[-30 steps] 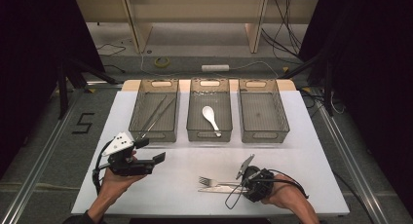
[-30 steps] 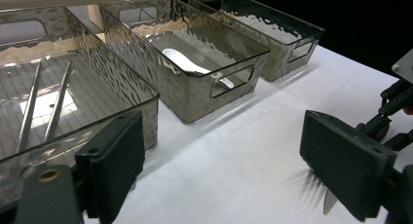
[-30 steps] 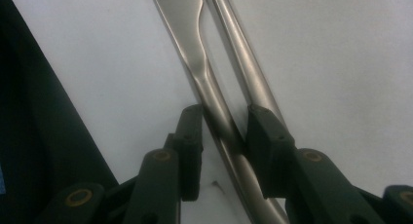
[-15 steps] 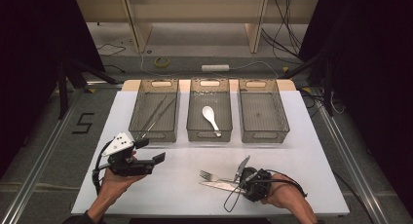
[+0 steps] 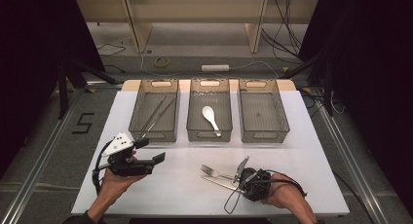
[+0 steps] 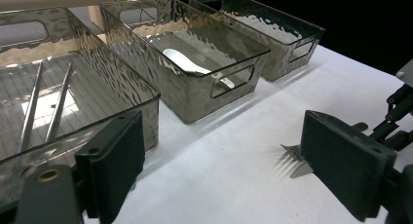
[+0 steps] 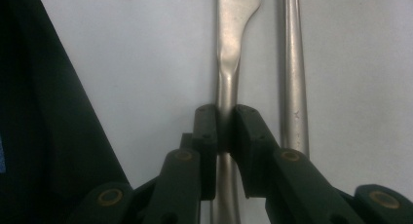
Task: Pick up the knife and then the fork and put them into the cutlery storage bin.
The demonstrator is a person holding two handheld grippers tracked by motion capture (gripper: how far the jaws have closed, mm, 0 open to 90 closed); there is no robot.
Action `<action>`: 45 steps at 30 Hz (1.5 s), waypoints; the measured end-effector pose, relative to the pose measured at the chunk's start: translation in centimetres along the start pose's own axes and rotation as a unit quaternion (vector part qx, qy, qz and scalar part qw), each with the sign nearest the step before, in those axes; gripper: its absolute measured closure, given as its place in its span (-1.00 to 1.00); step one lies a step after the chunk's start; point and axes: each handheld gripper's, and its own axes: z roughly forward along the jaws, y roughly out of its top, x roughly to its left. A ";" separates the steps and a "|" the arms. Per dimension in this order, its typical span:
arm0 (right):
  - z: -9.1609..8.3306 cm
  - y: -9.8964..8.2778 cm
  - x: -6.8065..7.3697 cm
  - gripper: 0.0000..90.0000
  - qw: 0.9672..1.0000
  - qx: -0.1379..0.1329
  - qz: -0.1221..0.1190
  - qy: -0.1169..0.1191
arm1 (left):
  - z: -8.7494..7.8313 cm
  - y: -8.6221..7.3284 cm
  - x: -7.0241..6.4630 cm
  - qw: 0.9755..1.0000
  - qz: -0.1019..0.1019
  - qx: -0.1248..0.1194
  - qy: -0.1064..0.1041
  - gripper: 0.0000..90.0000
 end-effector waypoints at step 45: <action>-5.4 -2.2 -9.1 0.79 0.958 -0.226 0.173 0.043 | 0.0 0.0 0.2 1.000 -0.005 -0.004 0.003 -0.64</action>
